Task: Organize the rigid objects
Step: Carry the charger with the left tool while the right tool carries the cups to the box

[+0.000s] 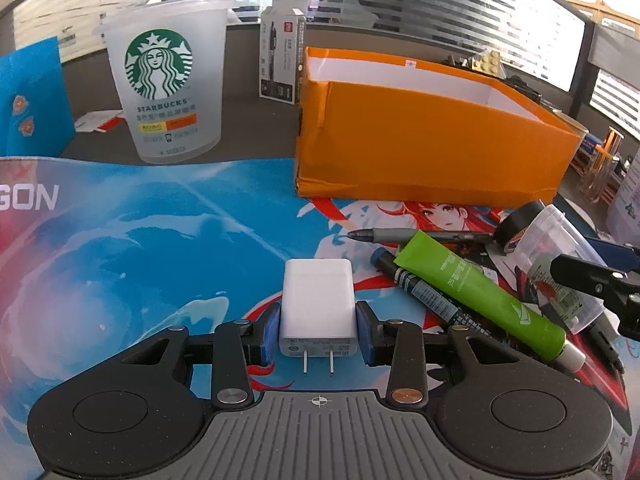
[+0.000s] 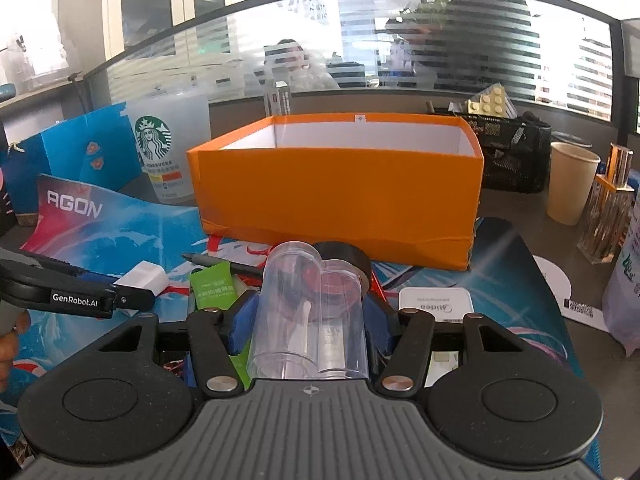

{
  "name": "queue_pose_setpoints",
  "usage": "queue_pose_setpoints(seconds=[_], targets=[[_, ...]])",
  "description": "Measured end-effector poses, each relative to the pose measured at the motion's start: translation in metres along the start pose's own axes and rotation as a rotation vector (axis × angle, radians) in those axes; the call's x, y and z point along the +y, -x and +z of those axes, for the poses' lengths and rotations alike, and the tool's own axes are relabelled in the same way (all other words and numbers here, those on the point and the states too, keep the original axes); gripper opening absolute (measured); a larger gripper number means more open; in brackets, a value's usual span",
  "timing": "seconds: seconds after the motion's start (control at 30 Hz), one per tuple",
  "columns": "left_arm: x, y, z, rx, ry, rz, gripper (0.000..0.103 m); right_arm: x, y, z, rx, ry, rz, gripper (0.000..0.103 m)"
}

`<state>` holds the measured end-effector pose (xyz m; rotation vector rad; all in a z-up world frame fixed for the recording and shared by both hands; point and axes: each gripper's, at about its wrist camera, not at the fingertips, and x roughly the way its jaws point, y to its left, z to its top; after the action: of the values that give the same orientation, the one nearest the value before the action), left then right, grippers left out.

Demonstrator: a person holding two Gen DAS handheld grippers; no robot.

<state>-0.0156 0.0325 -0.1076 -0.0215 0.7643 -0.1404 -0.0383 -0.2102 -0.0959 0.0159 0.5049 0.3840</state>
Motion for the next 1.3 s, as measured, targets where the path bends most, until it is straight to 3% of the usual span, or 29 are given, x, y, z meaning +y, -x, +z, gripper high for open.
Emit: queue_pose_setpoints(seconds=[0.77,1.3], targets=[[-0.012,0.036,0.052,-0.137,-0.031,-0.016,0.036,0.004,0.016,0.029,-0.118,0.030,-0.011,0.054],[-0.037,0.048,0.118,-0.248,-0.068,-0.040,0.036,-0.006,0.026,0.071,-0.247,0.061,-0.027,0.054]])
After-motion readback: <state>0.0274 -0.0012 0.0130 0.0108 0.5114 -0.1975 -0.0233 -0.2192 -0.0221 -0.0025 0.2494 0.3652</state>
